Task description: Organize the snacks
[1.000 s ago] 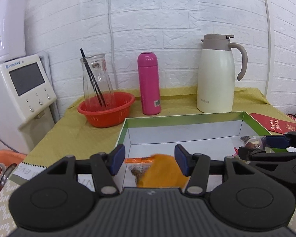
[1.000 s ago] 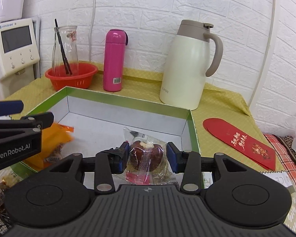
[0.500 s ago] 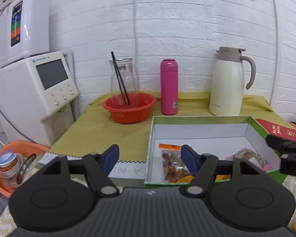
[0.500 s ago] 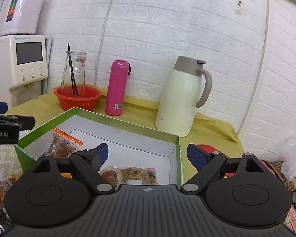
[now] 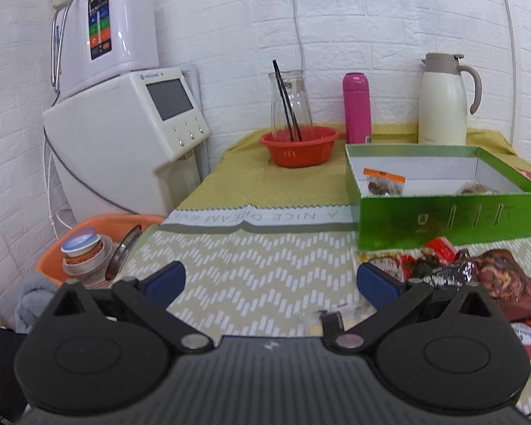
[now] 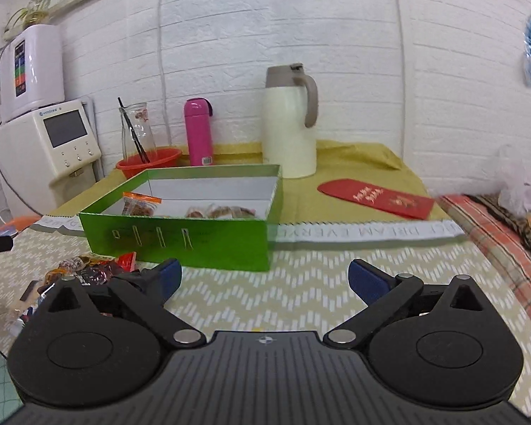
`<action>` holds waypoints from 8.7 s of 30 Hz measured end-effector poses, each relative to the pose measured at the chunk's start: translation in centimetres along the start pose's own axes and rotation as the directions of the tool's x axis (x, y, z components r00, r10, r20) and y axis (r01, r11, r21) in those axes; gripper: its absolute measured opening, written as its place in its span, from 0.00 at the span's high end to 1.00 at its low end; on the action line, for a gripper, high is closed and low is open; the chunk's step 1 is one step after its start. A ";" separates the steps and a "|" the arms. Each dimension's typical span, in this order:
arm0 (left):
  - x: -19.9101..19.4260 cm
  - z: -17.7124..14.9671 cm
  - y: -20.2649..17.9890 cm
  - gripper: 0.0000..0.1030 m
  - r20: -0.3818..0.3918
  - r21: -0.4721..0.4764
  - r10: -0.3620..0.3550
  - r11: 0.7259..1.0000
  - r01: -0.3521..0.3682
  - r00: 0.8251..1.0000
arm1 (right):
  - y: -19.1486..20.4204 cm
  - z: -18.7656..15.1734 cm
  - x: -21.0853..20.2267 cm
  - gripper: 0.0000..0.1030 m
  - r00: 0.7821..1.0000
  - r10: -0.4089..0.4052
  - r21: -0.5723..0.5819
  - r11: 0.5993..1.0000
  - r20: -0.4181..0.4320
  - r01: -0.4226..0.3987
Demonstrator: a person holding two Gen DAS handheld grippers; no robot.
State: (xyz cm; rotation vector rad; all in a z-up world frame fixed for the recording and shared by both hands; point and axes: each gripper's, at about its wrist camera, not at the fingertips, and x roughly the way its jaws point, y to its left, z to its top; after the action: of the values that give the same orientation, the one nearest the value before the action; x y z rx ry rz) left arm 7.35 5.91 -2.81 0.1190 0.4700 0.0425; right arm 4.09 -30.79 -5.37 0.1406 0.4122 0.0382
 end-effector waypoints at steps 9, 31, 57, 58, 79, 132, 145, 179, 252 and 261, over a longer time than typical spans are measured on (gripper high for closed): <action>3.1 0.8 -0.2 0.00 -0.051 -0.050 -0.149 0.988 0.146 0.988 | -1.1 -1.5 0.1 0.00 0.997 -0.041 0.005 0.999 -0.063 0.042; 8.8 1.1 -4.2 0.00 -0.124 0.073 -0.267 0.958 0.277 0.956 | 1.7 -3.1 5.1 0.00 0.972 0.061 -0.175 0.979 -0.226 -0.102; 9.3 0.4 -5.3 0.53 -0.134 0.123 -0.295 0.942 0.311 0.946 | 2.6 -3.1 4.2 0.39 0.984 0.087 -0.215 0.969 -0.156 -0.119; 9.2 0.4 -5.2 0.53 -0.133 0.120 -0.293 0.943 0.309 0.947 | 2.6 -3.0 4.0 0.39 0.986 0.082 -0.217 0.970 -0.145 -0.113; 0.6 1.6 -2.6 0.54 0.008 0.012 -0.251 0.968 0.251 0.968 | 5.2 -2.1 -0.4 0.39 0.991 0.111 -0.234 0.964 -0.077 -0.126; 4.8 6.5 -7.0 0.01 0.068 0.091 -0.179 0.981 0.172 0.982 | 3.5 3.2 6.4 0.00 0.953 0.303 -0.096 0.948 -0.020 -0.303; 3.5 0.8 -5.8 0.01 -0.043 0.075 -0.303 0.949 0.305 0.952 | 4.3 1.0 10.5 0.00 0.914 0.363 0.028 0.931 -0.182 -0.364; 5.9 -0.6 -4.0 0.01 -0.151 -0.108 -0.489 0.872 0.478 0.859 | 7.9 0.6 12.0 0.33 0.836 0.507 0.011 0.856 -0.210 -0.517; 2.0 -0.2 1.1 0.12 0.060 -0.336 -0.685 0.671 0.661 0.726 | 6.3 2.6 7.4 0.92 0.576 0.815 0.443 0.495 0.060 -0.747; 4.3 -1.0 2.9 0.12 0.102 -0.508 -0.761 0.513 0.691 0.640 | 3.7 1.4 7.7 0.92 0.514 0.840 0.547 0.353 0.172 -0.759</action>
State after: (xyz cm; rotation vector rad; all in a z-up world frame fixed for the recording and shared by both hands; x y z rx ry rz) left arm 10.71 9.16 -5.25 -0.6335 0.6026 -0.6815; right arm 11.63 -26.85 -6.66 0.9624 0.4503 0.9522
